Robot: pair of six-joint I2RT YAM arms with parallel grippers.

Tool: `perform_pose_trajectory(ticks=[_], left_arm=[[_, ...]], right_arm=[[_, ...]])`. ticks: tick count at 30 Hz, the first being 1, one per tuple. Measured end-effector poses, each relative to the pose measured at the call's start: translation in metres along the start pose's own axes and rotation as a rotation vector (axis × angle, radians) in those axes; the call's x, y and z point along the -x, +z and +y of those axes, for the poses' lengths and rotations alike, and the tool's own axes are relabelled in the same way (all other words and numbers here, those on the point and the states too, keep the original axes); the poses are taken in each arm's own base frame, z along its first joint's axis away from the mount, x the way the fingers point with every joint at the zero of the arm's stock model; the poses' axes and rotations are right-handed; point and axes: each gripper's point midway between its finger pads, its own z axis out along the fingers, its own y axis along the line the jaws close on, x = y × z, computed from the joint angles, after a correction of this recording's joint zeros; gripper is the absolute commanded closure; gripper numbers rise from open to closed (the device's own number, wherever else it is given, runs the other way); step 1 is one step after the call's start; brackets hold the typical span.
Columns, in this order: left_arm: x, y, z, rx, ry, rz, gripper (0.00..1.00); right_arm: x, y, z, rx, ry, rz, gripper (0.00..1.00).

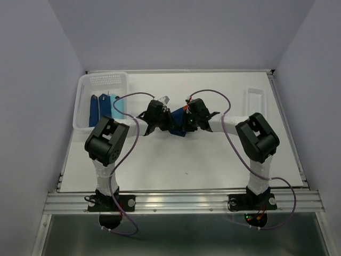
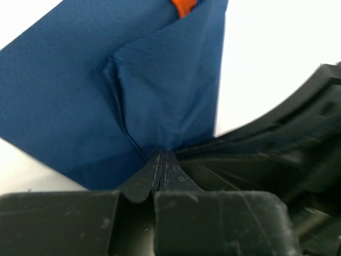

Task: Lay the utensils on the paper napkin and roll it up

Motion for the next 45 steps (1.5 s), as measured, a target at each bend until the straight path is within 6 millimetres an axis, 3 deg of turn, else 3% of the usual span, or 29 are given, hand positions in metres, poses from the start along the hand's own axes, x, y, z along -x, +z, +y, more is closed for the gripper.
perform_pose_trajectory(ticks=[2, 9, 12, 14, 15, 18, 21, 32, 35, 39, 45], left_arm=[[0.004, -0.005, -0.003, 0.012, 0.009, 0.0, 1.0], [0.065, -0.023, -0.043, -0.002, 0.095, -0.125, 1.0], [0.079, -0.023, -0.05, 0.002, 0.109, -0.148, 0.99], [0.085, -0.019, -0.049, 0.013, 0.11, -0.157, 0.91], [0.086, -0.017, -0.047, 0.022, 0.108, -0.158, 0.77], [0.079, -0.01, -0.032, 0.072, 0.098, -0.136, 0.51], [0.07, -0.006, -0.017, 0.125, 0.092, -0.113, 0.46], [0.048, 0.014, 0.024, 0.229, 0.13, -0.051, 0.52], [0.05, 0.014, 0.025, 0.237, 0.141, -0.054, 0.58], [0.052, 0.016, 0.027, 0.245, 0.146, -0.058, 0.79], [0.052, 0.019, 0.03, 0.252, 0.15, -0.057, 0.89]], right_arm=[[0.0, 0.0, 0.0, 0.002, 0.002, -0.003, 0.99], [0.0, 0.001, 0.0, 0.008, 0.0, -0.012, 0.99], [0.0, 0.001, 0.0, 0.007, 0.0, -0.014, 0.99], [0.0, 0.001, 0.0, 0.006, -0.001, -0.014, 0.99], [0.0, 0.001, 0.0, 0.006, -0.001, -0.014, 0.99], [0.0, 0.0, 0.0, 0.005, -0.001, -0.015, 0.99], [0.0, 0.0, 0.0, 0.004, -0.002, -0.016, 0.99], [0.0, 0.0, 0.0, 0.002, -0.002, -0.016, 0.99], [0.0, 0.0, 0.0, 0.002, -0.002, -0.016, 0.99], [0.001, 0.0, 0.0, 0.002, -0.002, -0.016, 0.99], [0.0, 0.0, -0.001, 0.002, -0.005, -0.015, 0.99]])
